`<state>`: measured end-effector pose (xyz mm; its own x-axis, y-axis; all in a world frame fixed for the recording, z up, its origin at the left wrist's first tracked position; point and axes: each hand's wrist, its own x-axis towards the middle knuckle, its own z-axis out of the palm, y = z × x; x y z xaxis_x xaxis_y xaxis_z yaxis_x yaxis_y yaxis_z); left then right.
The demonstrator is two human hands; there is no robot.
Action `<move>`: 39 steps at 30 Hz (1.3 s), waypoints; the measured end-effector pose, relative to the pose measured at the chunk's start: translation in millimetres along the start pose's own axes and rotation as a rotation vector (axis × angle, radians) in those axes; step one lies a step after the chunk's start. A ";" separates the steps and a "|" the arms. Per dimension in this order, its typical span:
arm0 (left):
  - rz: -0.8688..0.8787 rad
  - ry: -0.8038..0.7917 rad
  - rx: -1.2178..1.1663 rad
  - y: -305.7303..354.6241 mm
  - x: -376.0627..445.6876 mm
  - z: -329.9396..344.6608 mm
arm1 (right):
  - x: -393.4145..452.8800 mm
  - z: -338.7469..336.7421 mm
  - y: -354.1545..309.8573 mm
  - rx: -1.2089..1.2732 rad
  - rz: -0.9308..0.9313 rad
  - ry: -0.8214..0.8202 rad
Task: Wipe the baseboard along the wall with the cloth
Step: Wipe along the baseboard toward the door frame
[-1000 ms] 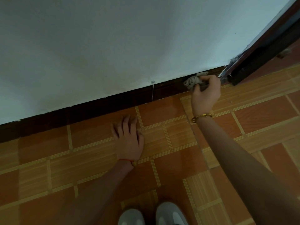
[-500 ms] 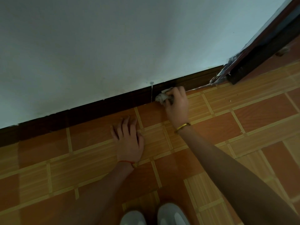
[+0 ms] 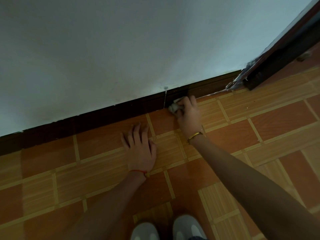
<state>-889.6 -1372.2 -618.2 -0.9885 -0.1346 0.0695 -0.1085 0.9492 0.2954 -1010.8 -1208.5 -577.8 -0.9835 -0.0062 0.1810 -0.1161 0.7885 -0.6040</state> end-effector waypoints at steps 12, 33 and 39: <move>-0.002 -0.006 0.018 1.8 -0.1 -1.3 | 42.2 -58.9 61.8 -0.184 0.256 0.122; -0.185 0.068 -0.052 28.9 4.3 3.6 | 39.7 -63.1 87.6 -0.088 0.032 0.034; -0.211 0.069 -0.009 43.5 6.5 7.3 | 47.3 -75.1 98.3 0.051 0.107 0.137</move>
<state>-901.6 -1329.7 -611.9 -0.9344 -0.3493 0.0706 -0.3106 0.8954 0.3189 -1058.2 -1085.0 -570.3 -0.9629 0.1629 0.2152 -0.0219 0.7476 -0.6638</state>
